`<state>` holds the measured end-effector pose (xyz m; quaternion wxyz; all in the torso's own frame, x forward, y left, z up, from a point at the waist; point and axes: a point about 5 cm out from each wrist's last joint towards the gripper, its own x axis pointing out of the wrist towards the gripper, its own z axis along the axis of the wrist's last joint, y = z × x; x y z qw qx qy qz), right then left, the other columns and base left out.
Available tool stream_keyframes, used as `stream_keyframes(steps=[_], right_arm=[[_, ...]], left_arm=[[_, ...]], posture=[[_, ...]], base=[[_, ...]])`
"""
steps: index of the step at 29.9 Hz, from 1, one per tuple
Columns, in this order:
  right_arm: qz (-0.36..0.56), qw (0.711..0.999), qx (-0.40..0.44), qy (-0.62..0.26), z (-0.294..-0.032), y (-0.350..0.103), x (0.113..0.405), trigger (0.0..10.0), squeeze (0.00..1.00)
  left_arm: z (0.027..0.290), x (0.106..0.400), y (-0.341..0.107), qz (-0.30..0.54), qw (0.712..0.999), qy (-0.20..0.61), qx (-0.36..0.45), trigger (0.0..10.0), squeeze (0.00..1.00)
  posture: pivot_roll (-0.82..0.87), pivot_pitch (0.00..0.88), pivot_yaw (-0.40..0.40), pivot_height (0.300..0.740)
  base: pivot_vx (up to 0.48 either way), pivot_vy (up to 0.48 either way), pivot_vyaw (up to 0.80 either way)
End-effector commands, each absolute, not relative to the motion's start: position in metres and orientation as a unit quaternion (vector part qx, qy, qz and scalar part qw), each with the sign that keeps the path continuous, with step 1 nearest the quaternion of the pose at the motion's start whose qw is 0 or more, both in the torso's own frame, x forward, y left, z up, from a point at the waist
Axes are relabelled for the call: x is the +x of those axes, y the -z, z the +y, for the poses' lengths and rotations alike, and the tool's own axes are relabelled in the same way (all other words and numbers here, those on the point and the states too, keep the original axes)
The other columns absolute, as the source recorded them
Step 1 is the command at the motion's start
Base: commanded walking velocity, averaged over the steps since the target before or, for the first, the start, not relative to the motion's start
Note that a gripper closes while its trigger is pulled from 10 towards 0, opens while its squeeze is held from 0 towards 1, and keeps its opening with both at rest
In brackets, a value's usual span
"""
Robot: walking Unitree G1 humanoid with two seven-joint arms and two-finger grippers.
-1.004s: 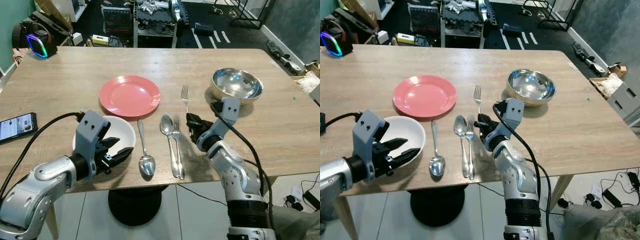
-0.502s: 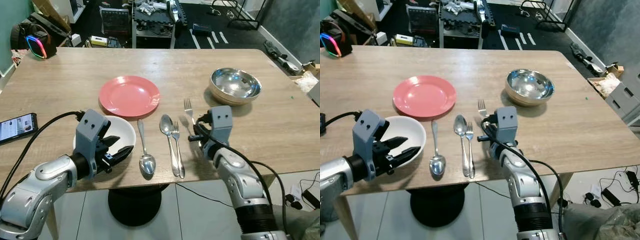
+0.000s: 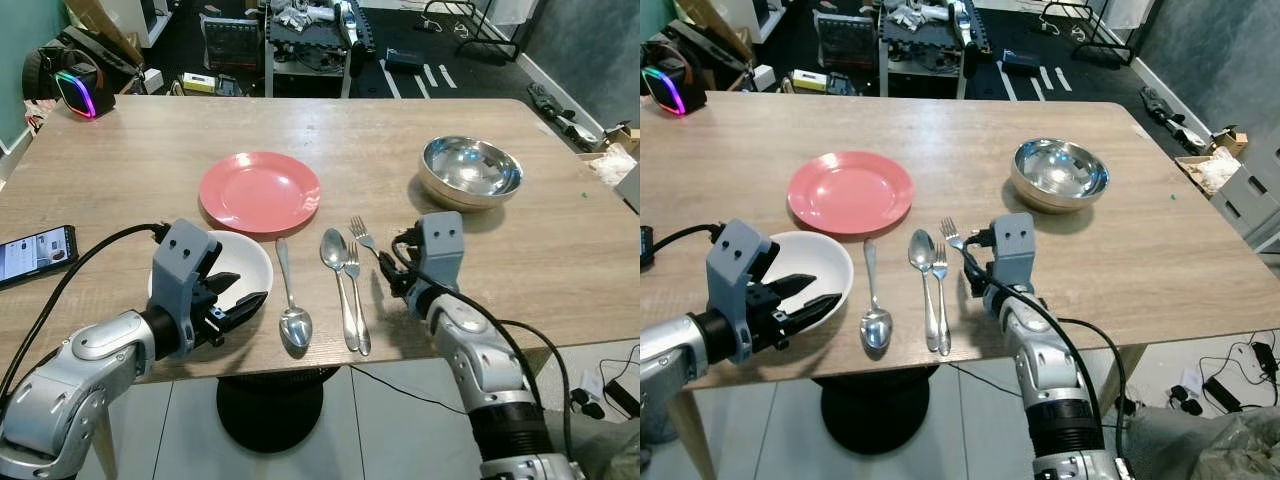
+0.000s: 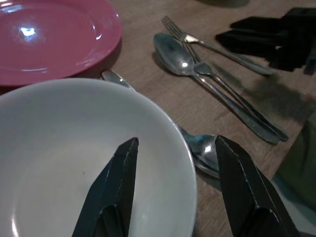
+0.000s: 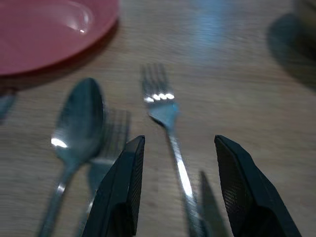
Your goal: Setting the table
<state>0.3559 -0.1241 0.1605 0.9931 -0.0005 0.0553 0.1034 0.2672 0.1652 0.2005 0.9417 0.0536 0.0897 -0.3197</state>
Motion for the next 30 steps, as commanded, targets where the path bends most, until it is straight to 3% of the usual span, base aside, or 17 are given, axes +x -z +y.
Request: stream_keyframes(steps=[1, 11, 19, 22, 24, 30], right_arm=[[0.065, 0.992, -0.006, -0.108, -0.118, -0.155, 0.356, 10.0, 0.00], [0.082, 0.989, -0.019, -0.123, -0.102, -0.149, 0.368, 10.0, 0.00], [0.036, 0.994, 0.033, -0.096, -0.122, -0.170, 0.374, 10.0, 0.00], [0.027, 0.995, 0.034, -0.090, -0.130, -0.174, 0.373, 10.0, 0.00], [0.029, 0.997, 0.019, -0.071, -0.149, -0.170, 0.370, 10.0, 0.00], [0.049, 0.997, -0.004, -0.065, -0.161, -0.156, 0.367, 10.0, 0.00]], left_arm=[[0.164, 0.266, -0.198, 0.096, 0.941, 0.321, 0.055, 10.0, 0.00], [0.168, 0.260, -0.211, 0.088, 0.942, 0.321, 0.054, 10.0, 0.00], [0.177, 0.256, -0.232, 0.069, 0.941, 0.326, 0.057, 10.0, 0.00], [0.175, 0.255, -0.230, 0.073, 0.939, 0.331, 0.057, 10.0, 0.00], [0.170, 0.255, -0.224, 0.082, 0.936, 0.339, 0.053, 10.0, 0.00], [0.166, 0.257, -0.223, 0.086, 0.933, 0.345, 0.048, 10.0, 0.00]], posture=[[0.12, 0.097, 0.010, 0.740], [0.16, 0.142, 0.004, 0.740], [0.16, 0.171, 0.020, 0.740], [0.15, 0.171, 0.028, 0.740], [0.14, 0.168, 0.040, 0.740], [0.13, 0.161, 0.044, 0.740]], base=[[0.000, 0.000, 0.00], [0.000, 0.000, 0.00], [0.000, 0.000, 0.00], [0.000, 0.000, 0.00], [0.000, 0.000, 0.00], [0.000, 0.000, 0.00]])
